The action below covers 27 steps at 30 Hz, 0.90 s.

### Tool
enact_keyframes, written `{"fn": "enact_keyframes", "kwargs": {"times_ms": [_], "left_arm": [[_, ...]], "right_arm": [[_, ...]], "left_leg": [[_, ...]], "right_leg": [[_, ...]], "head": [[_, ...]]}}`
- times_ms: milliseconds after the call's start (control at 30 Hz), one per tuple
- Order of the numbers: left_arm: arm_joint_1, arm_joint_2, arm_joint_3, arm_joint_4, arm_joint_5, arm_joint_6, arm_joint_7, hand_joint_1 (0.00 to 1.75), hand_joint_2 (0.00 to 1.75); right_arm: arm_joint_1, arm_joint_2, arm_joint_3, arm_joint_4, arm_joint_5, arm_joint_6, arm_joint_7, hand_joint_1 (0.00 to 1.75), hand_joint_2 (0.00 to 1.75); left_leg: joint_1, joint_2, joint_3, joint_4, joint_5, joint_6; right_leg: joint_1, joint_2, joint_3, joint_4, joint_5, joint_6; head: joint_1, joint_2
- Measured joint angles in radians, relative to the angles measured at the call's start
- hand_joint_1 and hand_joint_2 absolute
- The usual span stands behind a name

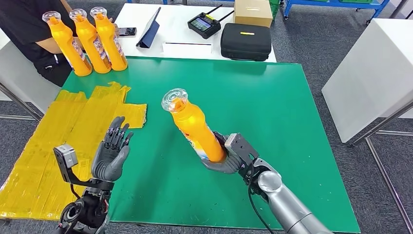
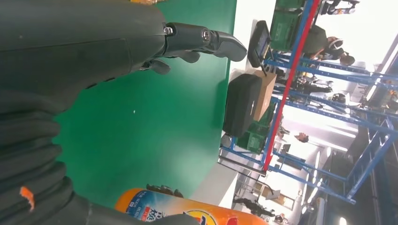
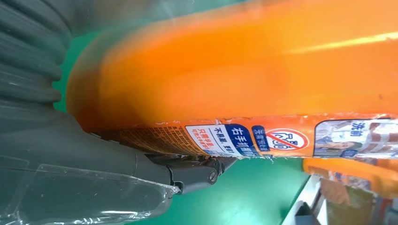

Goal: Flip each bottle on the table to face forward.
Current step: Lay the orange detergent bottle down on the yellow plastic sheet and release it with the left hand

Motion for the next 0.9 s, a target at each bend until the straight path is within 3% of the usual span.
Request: {"fn": "enact_keyframes", "kwargs": {"times_ms": [133,500,900], "left_arm": [[-0.009,-0.018,-0.025,-0.001,-0.027,-0.011,0.000,0.00,1.75],[-0.070,-0.127,-0.136,-0.016,-0.147,0.034,0.032,0.00,1.75],[-0.097,-0.181,-0.117,-0.024,-0.176,0.049,0.077,0.00,1.75]], "right_arm": [[0.009,0.030,0.012,-0.015,-0.018,-0.013,0.001,1.75,1.75],[-0.005,0.219,0.061,0.005,0.037,-0.108,0.060,1.75,1.75],[-0.017,0.328,0.070,0.110,0.168,-0.142,0.113,1.75,1.75]], "left_leg": [[0.000,0.000,0.000,0.000,0.000,0.000],[0.000,-0.001,-0.001,0.000,0.001,0.000],[0.000,0.000,-0.001,0.000,0.001,-0.001]], "right_leg": [[0.000,0.000,0.000,0.000,0.000,0.000],[0.000,0.000,-0.001,0.000,0.000,0.000],[0.001,0.000,-0.002,0.000,0.000,0.000]], "head": [[0.000,0.000],[0.000,0.000],[0.000,0.000]]}}
